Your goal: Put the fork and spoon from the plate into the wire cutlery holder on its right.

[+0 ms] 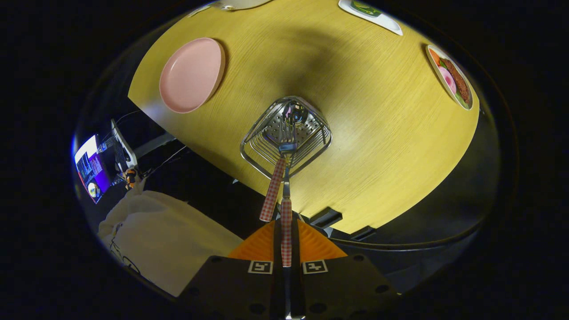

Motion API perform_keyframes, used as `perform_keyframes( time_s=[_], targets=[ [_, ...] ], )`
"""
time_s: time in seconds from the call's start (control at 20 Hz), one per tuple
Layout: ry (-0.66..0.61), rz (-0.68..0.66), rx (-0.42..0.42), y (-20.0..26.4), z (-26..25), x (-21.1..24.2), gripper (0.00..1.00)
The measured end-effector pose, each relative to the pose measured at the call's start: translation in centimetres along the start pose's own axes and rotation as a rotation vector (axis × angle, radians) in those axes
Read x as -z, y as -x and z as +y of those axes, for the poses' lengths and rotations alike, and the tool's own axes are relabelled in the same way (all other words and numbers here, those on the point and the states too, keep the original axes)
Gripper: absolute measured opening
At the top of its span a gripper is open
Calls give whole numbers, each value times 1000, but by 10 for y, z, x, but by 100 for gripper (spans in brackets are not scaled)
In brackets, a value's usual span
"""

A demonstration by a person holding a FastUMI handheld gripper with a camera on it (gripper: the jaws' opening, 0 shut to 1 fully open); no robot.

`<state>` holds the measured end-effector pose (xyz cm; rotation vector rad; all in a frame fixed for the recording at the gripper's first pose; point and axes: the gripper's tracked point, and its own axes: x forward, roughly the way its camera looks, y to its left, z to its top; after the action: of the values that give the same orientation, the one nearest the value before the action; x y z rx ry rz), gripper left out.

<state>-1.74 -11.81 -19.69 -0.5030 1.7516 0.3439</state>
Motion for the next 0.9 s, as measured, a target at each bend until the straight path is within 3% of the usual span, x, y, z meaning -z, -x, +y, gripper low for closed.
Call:
perform_keyframes(
  time_s=[0.25, 0.45, 0.6, 0.65, 0.8, 0.9],
  targets=[
    [-30, -9, -16, 2, 0, -13, 12],
    [-60, -53, -45, 7, 0, -20, 21],
    [-65, -132, -58, 17, -3, -22, 61],
    [-69, -167, -72, 26, 0, -23, 61],
    [-74, -266, -102, 48, 6, -23, 98],
    [-66, -328, -110, 63, 7, -16, 100]
  ],
)
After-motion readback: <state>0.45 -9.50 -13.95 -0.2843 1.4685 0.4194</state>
